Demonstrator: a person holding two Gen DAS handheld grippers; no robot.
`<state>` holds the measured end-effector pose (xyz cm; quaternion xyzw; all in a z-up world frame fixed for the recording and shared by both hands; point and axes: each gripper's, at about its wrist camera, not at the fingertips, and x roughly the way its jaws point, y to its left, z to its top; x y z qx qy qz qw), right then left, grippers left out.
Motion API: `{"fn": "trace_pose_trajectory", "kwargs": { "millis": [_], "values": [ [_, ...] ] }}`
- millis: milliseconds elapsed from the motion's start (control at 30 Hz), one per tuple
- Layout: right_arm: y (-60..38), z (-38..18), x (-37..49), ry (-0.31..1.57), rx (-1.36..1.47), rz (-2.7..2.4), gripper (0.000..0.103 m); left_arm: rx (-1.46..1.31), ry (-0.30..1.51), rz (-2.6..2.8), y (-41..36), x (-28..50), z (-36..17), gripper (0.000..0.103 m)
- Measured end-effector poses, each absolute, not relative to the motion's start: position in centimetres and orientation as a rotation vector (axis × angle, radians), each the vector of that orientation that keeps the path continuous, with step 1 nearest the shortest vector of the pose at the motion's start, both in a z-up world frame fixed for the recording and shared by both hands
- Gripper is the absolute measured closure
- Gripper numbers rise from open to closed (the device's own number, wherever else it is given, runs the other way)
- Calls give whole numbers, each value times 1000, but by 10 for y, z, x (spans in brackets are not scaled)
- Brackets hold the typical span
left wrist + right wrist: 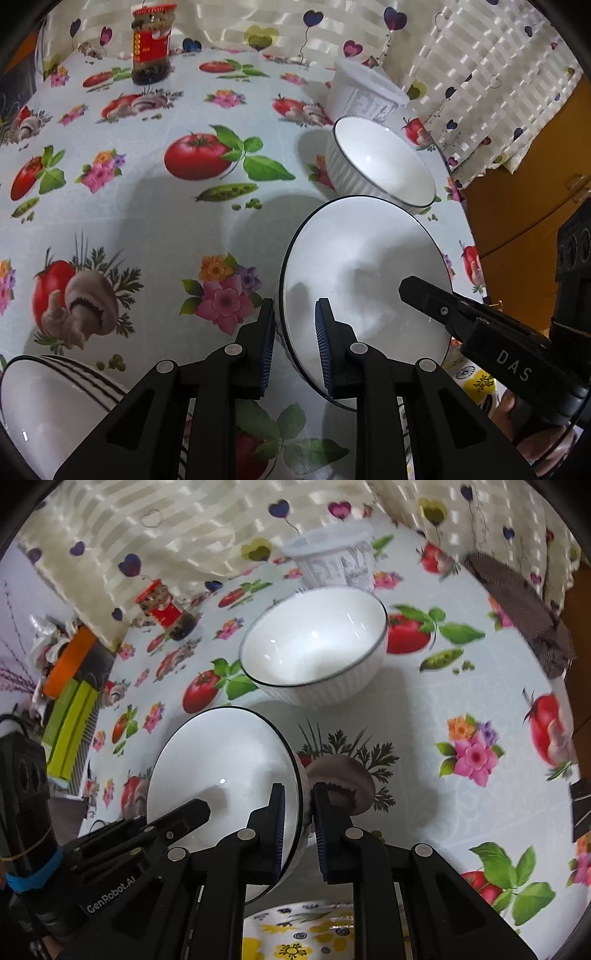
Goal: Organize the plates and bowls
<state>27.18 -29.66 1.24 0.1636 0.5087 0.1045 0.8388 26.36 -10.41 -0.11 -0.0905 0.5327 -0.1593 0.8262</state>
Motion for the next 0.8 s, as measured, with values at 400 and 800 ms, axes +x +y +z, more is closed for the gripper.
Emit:
{"fn": "trace_pose_trajectory", "kwargs": {
  "millis": [400, 800],
  "values": [
    [-314, 65, 233, 1003, 370, 228, 88, -188, 1085, -406, -116, 234, 37, 81],
    [-342, 64, 170, 1000, 422, 195, 88, -139, 1088, -467, -141, 193, 45, 81]
  ]
}}
